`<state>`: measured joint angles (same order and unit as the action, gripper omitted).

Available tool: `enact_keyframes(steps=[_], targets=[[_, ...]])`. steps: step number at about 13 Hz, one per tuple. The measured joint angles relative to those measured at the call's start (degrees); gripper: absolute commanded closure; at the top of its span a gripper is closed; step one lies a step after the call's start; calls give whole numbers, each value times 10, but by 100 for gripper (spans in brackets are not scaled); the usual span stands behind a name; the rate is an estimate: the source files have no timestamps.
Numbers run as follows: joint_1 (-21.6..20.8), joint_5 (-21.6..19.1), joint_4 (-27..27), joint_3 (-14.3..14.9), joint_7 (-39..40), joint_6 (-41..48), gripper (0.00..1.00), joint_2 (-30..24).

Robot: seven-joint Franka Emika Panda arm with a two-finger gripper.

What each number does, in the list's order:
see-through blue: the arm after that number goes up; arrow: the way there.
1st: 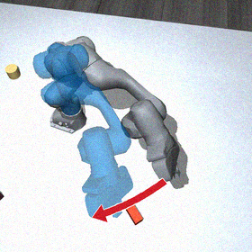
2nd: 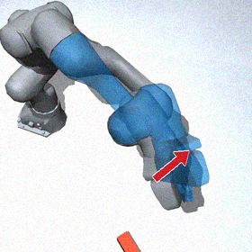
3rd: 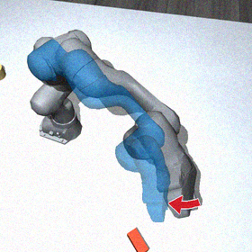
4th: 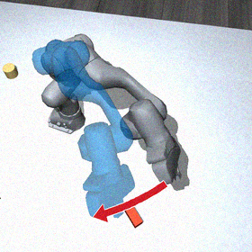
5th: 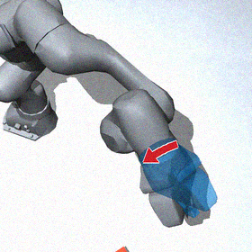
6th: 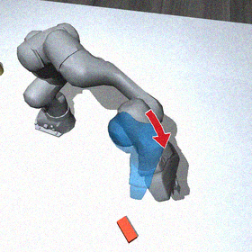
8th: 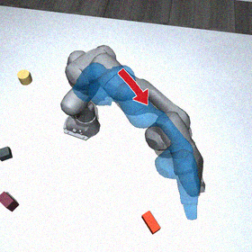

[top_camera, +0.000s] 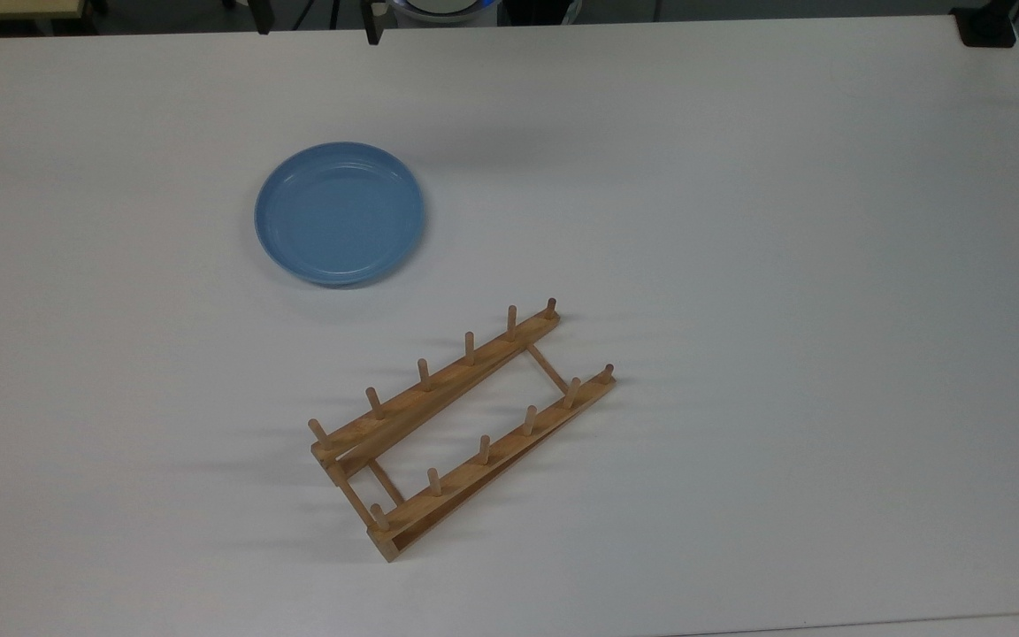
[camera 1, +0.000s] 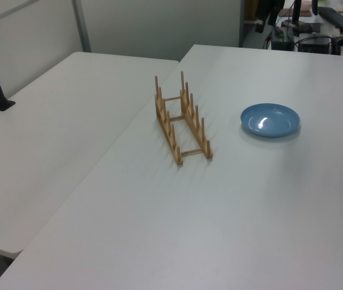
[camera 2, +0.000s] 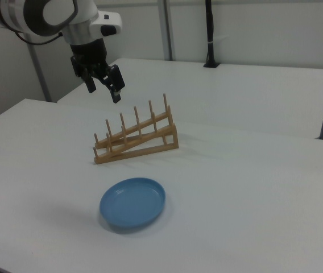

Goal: Place plate in plate rack
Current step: 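Move the gripper from above the rack toward the blue plate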

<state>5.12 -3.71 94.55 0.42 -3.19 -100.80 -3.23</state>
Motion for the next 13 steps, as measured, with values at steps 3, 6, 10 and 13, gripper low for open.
enact_keyframes(steps=[3,6,10,13], targets=[[-2,0,0,-1,0,0,0,0],[-2,0,0,-1,0,0,0,0],[-2,0,0,-1,2,0,0,1],[-2,0,1,-1,74,3,0,2]])
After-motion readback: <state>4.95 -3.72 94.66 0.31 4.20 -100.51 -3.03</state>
